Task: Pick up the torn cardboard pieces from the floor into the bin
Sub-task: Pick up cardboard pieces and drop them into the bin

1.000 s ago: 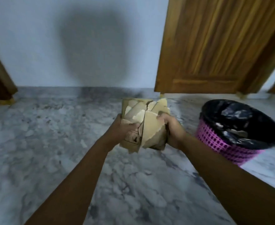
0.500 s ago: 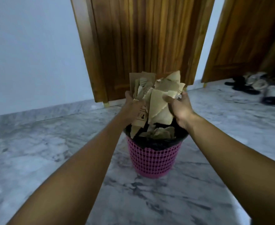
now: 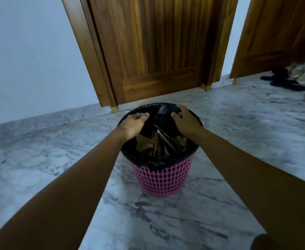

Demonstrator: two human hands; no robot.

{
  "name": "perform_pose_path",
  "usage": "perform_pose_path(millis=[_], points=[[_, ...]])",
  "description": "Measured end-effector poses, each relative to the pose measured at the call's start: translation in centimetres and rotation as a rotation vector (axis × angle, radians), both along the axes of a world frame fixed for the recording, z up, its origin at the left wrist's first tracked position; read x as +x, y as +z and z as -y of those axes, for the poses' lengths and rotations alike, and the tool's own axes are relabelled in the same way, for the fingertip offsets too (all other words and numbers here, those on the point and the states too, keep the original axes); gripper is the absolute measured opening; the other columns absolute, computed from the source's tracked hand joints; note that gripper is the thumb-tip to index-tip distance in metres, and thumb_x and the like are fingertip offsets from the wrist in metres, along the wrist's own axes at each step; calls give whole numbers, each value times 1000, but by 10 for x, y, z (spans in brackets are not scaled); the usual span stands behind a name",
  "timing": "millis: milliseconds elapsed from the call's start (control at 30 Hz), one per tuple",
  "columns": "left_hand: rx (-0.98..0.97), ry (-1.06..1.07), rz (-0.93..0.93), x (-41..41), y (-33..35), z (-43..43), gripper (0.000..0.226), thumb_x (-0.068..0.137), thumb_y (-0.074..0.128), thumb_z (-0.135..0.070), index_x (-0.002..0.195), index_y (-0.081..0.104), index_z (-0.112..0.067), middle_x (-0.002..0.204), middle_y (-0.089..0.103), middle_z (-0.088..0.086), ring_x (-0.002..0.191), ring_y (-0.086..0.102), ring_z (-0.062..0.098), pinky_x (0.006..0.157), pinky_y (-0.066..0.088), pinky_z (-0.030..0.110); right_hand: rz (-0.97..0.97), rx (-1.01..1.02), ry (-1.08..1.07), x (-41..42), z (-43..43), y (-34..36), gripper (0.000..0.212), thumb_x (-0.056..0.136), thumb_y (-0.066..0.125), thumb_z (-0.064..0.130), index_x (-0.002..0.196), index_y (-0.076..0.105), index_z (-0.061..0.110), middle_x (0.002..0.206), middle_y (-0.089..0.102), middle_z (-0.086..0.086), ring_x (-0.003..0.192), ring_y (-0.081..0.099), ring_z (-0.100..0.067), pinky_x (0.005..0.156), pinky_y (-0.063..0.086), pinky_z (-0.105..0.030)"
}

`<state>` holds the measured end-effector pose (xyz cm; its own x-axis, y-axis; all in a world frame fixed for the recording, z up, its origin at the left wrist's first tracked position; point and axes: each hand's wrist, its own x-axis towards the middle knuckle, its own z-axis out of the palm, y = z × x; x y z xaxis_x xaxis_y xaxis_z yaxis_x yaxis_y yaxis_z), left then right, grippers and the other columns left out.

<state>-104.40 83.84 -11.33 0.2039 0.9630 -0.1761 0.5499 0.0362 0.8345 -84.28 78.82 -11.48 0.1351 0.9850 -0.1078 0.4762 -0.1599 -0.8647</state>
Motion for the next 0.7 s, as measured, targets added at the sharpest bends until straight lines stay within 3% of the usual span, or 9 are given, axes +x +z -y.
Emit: perform_pose_path(millis=[67, 133, 200, 300, 333, 467, 700], points=[[80, 54, 36, -17, 2, 1, 42, 92, 49, -57, 119, 67, -30, 133, 61, -2, 127, 53, 19, 114, 35, 38, -44, 22, -3, -9, -1, 4, 51, 106, 41, 34, 154, 24, 29, 146, 46, -4, 111, 60, -18, 84, 48, -33], [173, 143, 70, -38, 6, 8, 42, 91, 49, -57, 110, 72, -28, 125, 66, -5, 120, 56, 12, 111, 35, 28, -68, 54, 52, -32, 0, 10, 42, 106, 43, 28, 147, 36, 27, 116, 61, 0, 84, 66, -7, 66, 51, -26], [270, 248, 86, -68, 10, 23, 36, 97, 47, -46, 107, 73, -24, 117, 68, -8, 110, 57, 5, 98, 35, 17, -23, 126, 104, -68, -4, 12, 33, 103, 47, 25, 135, 53, 28, 106, 66, 0, 91, 67, -18, 77, 57, -33], [373, 464, -2, -133, 14, 68, 33, 101, 43, -35, 110, 72, -24, 99, 65, -7, 77, 56, -11, 76, 37, 6, 73, 244, 209, -152, -8, 2, 25, 96, 52, 20, 112, 70, 30, 110, 72, -1, 99, 65, -21, 91, 52, -30], [387, 540, -44, -161, 13, 89, 32, 101, 42, -34, 111, 72, -24, 97, 66, -5, 76, 56, -11, 73, 38, 5, 77, 262, 276, -186, -4, -1, 24, 95, 53, 19, 108, 72, 29, 113, 72, -1, 102, 65, -22, 94, 52, -31], [352, 846, -236, -275, 9, 203, 33, 101, 41, -36, 114, 69, -25, 119, 69, -1, 116, 58, 13, 88, 37, 15, 95, 262, 649, -324, 46, -14, 21, 92, 58, 19, 104, 74, 26, 121, 70, 1, 109, 66, -21, 99, 51, -33], [166, 1369, -433, -383, 14, 469, 41, 101, 39, -45, 118, 67, -22, 124, 67, 4, 118, 58, 23, 88, 40, 26, 15, 220, 1299, -499, 227, -11, 20, 94, 59, 24, 109, 72, 26, 110, 72, 3, 104, 66, -16, 92, 54, -29]])
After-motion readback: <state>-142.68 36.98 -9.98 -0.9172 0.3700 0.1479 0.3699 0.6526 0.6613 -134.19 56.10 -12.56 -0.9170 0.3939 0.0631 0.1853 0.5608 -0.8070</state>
